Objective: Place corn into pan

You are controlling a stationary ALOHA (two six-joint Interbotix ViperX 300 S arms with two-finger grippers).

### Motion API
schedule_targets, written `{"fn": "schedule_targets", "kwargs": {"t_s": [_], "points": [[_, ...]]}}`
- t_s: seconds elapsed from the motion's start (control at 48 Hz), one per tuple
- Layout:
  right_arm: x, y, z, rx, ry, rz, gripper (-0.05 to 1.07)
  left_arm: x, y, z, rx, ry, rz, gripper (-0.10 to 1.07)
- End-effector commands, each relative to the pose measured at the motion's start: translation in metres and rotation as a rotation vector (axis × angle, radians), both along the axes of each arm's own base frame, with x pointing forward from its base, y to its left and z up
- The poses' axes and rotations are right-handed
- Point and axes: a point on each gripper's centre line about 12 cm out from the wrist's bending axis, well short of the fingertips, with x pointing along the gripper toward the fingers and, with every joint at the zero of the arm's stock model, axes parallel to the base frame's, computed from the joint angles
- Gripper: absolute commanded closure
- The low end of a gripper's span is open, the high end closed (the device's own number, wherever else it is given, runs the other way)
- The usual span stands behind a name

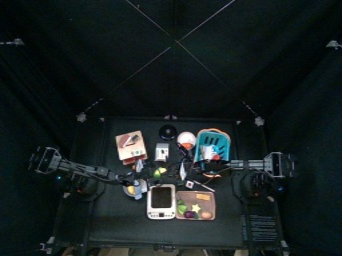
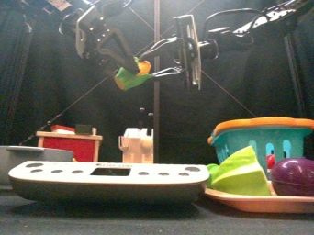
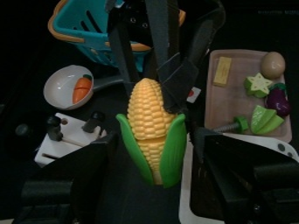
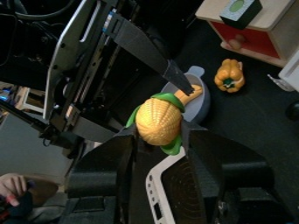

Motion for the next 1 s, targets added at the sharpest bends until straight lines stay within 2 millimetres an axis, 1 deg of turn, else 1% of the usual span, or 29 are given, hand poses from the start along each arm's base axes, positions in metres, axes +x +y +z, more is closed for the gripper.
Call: {"fn": "schedule_targets", "kwargs": {"t_s": [0.0, 0.062, 0.125, 0.208, 0.25, 0.292, 0.333, 0.396, 0.479, 0.521, 0.542, 0.583, 0.625, 0.667, 0.75, 0.792, 0.854, 0.917, 0.979], "points": [[0.001, -0.001, 0.014, -0.004, -0.038, 0.0, 0.43, -0.002, 0.001, 0.013, -0.006, -0.038, 0.001, -0.01], [-0.002, -0.001, 0.009, -0.003, -0.025, -0.001, 0.43, -0.012, 0.002, 0.023, -0.012, -0.07, 0.001, -0.01], [-0.007, 0.0, 0.008, -0.001, -0.022, -0.003, 0.43, -0.025, 0.005, 0.026, -0.026, -0.091, 0.006, -0.01], [-0.02, 0.0, 0.011, 0.0, -0.026, -0.011, 0.43, -0.053, 0.009, 0.018, -0.077, -0.104, 0.03, -0.01], [-0.027, -0.006, 0.013, -0.01, -0.01, -0.046, 0.43, -0.066, 0.012, 0.017, -0.097, -0.121, 0.039, -0.01], [-0.035, -0.012, 0.016, -0.02, 0.022, -0.106, 0.43, -0.074, 0.013, 0.015, -0.109, -0.13, 0.044, -0.01], [-0.044, -0.018, 0.023, -0.042, 0.052, -0.165, 0.43, -0.079, 0.014, 0.013, -0.116, -0.132, 0.046, -0.01], [-0.065, -0.028, 0.037, -0.067, 0.081, -0.261, 0.43, -0.082, 0.014, 0.007, -0.12, -0.121, 0.04, -0.01], [-0.093, -0.042, 0.034, -0.09, 0.192, -0.406, 0.43, -0.083, 0.013, 0.003, -0.127, -0.11, 0.038, -0.01], [-0.104, -0.058, 0.031, -0.099, 0.258, -0.508, 0.43, -0.083, 0.013, 0.002, -0.128, -0.108, 0.038, -0.01], [-0.106, -0.064, 0.029, -0.104, 0.278, -0.534, 0.43, -0.083, 0.013, 0.002, -0.127, -0.109, 0.038, -0.01], [-0.107, -0.08, 0.025, -0.106, 0.297, -0.579, 0.43, -0.084, 0.013, 0.002, -0.126, -0.107, 0.038, -0.01], [-0.105, -0.097, 0.021, -0.101, 0.298, -0.608, 0.43, -0.083, 0.013, 0.002, -0.127, -0.109, 0.038, -0.01], [-0.1, -0.115, 0.012, -0.094, 0.302, -0.627, 0.43, -0.084, 0.013, 0.002, -0.125, -0.107, 0.037, -0.01], [-0.081, -0.154, -0.021, -0.079, 0.384, -0.674, 0.42, -0.084, 0.013, 0.0, -0.127, -0.102, 0.039, -0.01], [-0.076, -0.164, -0.03, -0.089, 0.415, -0.685, 0.42, -0.085, 0.013, -0.002, -0.132, -0.097, 0.041, 0.0], [-0.068, -0.174, -0.036, -0.108, 0.449, -0.701, 0.39, -0.086, 0.013, -0.005, -0.14, -0.089, 0.046, -0.01], [-0.067, -0.18, -0.042, -0.12, 0.506, -0.739, 0.29, -0.086, 0.013, -0.005, -0.144, -0.088, 0.046, -0.01], [-0.068, -0.182, -0.045, -0.143, 0.544, -0.755, 0.16, -0.086, 0.013, -0.005, -0.144, -0.088, 0.047, -0.01]]}}
